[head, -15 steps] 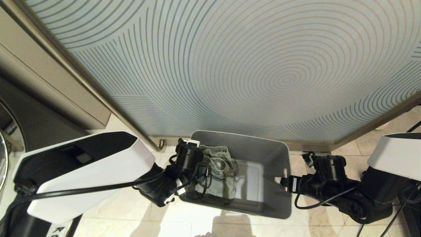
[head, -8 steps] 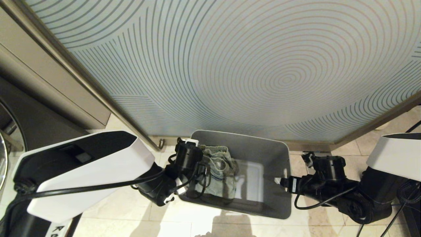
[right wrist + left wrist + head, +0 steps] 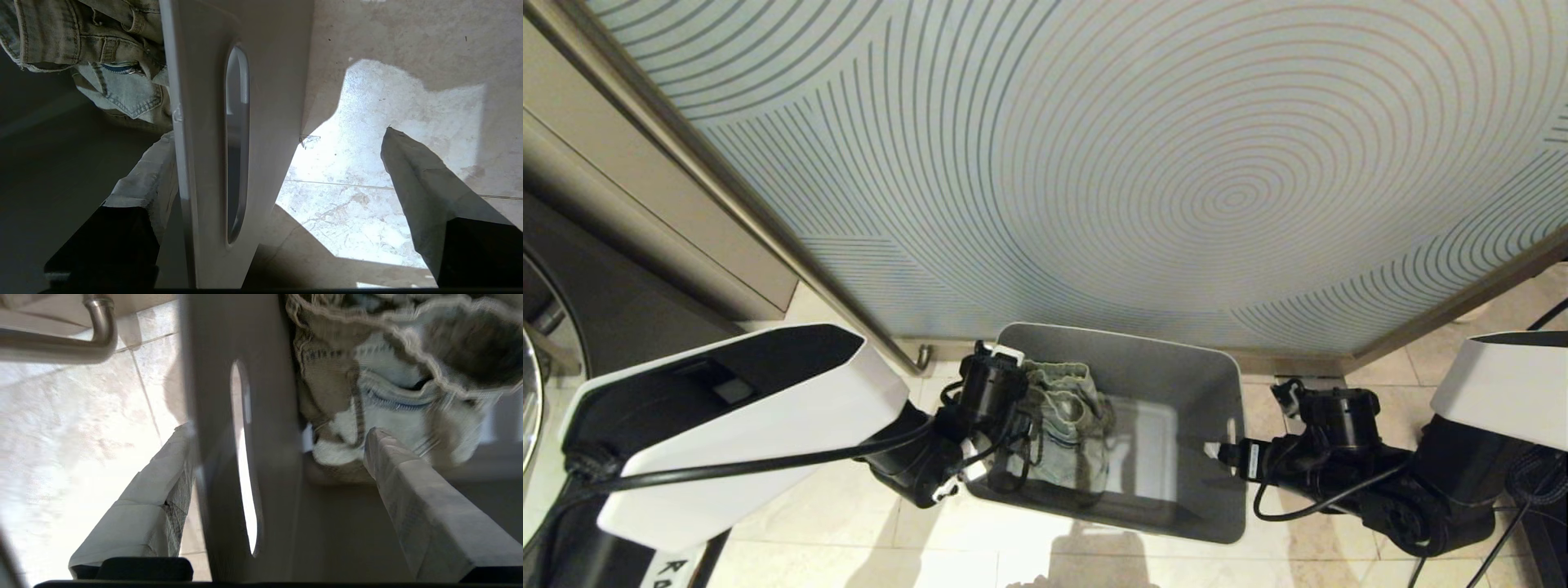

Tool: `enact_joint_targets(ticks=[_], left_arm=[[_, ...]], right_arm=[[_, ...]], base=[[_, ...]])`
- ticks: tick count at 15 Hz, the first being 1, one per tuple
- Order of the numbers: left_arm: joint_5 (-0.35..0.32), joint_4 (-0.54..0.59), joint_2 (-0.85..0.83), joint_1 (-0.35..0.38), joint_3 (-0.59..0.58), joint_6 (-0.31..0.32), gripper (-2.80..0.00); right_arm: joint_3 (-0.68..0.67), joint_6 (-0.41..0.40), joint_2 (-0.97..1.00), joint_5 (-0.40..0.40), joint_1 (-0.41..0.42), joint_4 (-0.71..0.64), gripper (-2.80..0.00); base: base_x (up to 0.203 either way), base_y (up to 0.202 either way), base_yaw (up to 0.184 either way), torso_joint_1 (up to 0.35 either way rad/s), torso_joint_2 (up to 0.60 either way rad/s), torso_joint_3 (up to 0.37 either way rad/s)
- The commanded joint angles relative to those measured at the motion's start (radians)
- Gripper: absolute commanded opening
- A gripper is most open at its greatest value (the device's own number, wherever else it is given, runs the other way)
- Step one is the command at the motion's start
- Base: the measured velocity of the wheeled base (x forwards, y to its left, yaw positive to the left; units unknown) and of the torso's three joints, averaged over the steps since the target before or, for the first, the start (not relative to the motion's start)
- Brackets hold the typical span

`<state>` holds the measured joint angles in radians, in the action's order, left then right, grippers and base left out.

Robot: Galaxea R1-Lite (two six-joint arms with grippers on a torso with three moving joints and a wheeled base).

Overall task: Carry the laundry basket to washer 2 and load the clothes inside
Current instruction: Pick up the clothes basket and put it beside the washing machine

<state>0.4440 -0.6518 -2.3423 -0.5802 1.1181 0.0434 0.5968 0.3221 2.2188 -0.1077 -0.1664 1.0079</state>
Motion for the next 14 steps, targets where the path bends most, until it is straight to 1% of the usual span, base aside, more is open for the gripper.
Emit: enact_joint_targets(ticks=[1,6,8,11,14], left_arm=[[0.002,0.057,0.002,0.001,0.039,0.008,0.0],[0.006,0.338,0.048,0.0,0.16,0.014,0.0],[0.008,0.415,0.054,0.0,0.205,0.012,0.0],[0.015,0.434,0.049,0.0,0.211,0.01,0.0],[0.036,0.454,0.021,0.001,0.217,0.006,0.0]], right_arm=[[0.001,0.002,0.001,-0.001,0.0,0.006,0.0],[0.003,0.003,0.001,-0.001,-0.001,0.006,0.0],[0.003,0.003,0.001,-0.001,-0.001,0.006,0.0],[0.003,0.003,0.001,-0.001,0.001,0.006,0.0],[0.001,0.002,0.001,-0.001,0.001,0.006,0.0]], base=[[0.0,0.0,0.0,0.0,0.0,0.0],[0.0,0.0,0.0,0.0,0.0,0.0],[0.0,0.0,0.0,0.0,0.0,0.0],[0.0,0.0,0.0,0.0,0.0,0.0],[0.0,0.0,0.0,0.0,0.0,0.0]])
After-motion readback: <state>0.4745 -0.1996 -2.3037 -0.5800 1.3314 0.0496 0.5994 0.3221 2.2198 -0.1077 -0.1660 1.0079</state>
